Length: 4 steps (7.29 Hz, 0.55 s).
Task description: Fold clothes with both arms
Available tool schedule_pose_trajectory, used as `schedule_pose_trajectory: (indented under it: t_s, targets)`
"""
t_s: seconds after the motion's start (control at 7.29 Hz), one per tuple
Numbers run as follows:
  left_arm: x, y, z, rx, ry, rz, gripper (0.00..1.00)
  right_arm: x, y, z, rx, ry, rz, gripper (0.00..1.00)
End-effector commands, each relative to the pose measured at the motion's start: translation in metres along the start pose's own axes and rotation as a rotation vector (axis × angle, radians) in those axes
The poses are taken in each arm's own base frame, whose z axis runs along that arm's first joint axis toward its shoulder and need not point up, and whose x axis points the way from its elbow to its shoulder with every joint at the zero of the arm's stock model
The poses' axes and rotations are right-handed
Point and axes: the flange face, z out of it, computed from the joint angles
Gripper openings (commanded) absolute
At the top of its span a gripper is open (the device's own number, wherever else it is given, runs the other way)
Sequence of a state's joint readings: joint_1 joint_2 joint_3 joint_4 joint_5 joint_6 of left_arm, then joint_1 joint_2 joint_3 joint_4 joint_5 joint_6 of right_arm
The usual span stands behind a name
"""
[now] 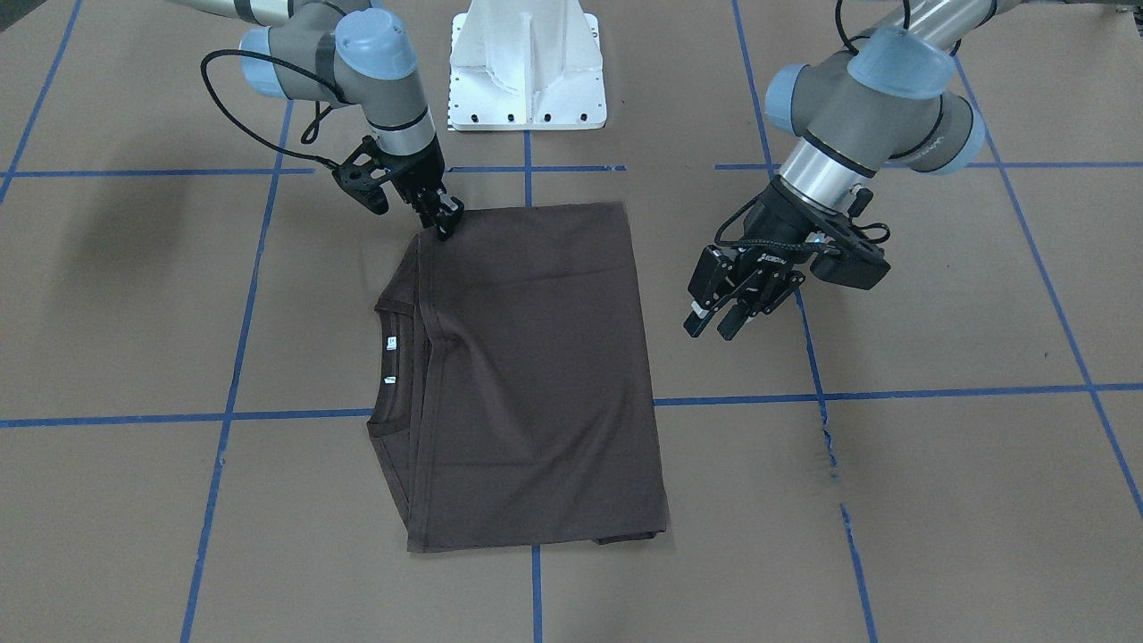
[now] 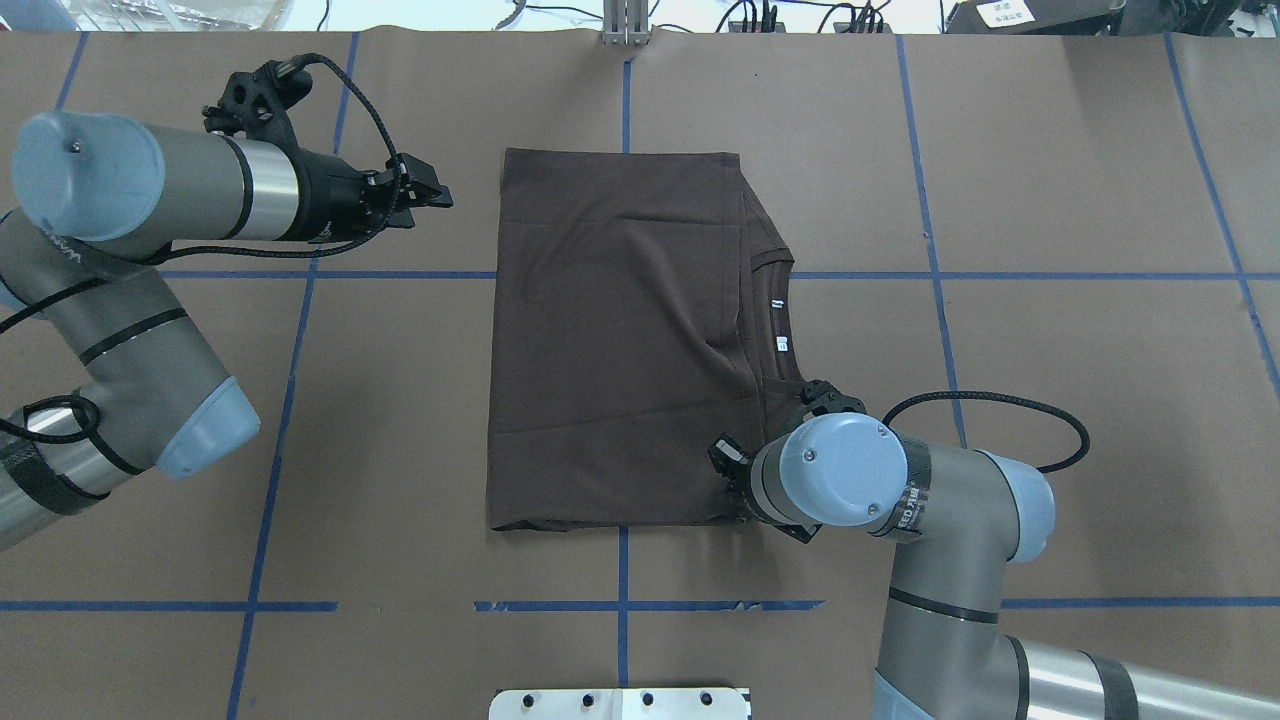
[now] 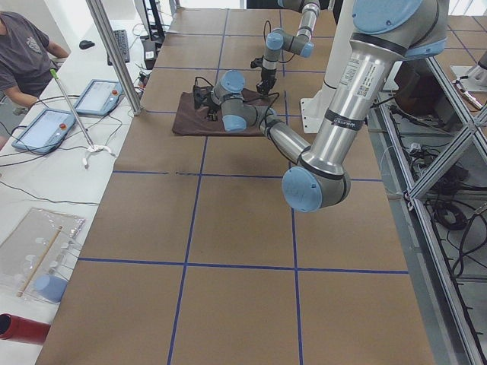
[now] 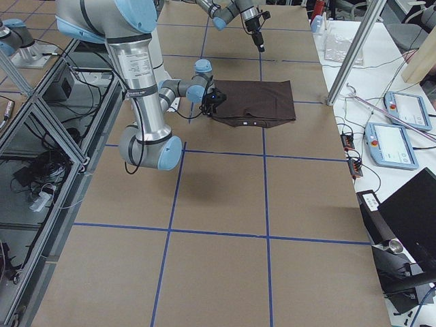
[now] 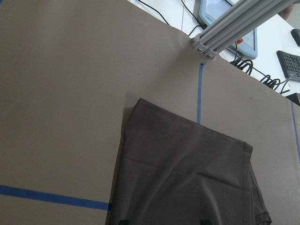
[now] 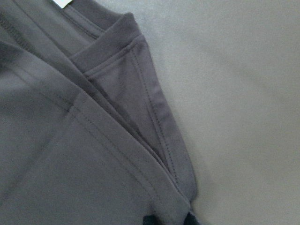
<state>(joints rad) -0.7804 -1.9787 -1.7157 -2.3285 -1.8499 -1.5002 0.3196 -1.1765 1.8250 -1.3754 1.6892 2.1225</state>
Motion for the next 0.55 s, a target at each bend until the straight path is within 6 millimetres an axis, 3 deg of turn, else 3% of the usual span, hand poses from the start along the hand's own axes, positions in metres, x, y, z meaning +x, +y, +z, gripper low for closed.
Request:
schedule_pose_trajectory:
  t_s: [0.0, 0.27, 0.41]
  targets:
    - [-0.001, 0.001, -0.004, 0.0, -0.005, -0.001, 0.59, -0.002, 0.003, -0.006, -0.01, -0.01, -0.004, 0.0]
    - [-0.009, 0.003, -0.003, -0.004, -0.02, -0.047, 0.59, -0.003, 0.005, -0.022, -0.043, -0.024, -0.005, 0.0]
    - [-0.004, 0.018, -0.007, -0.017, -0.008, -0.134, 0.59, 0.005, 0.001, -0.03, -0.051, -0.028, -0.006, 0.0]
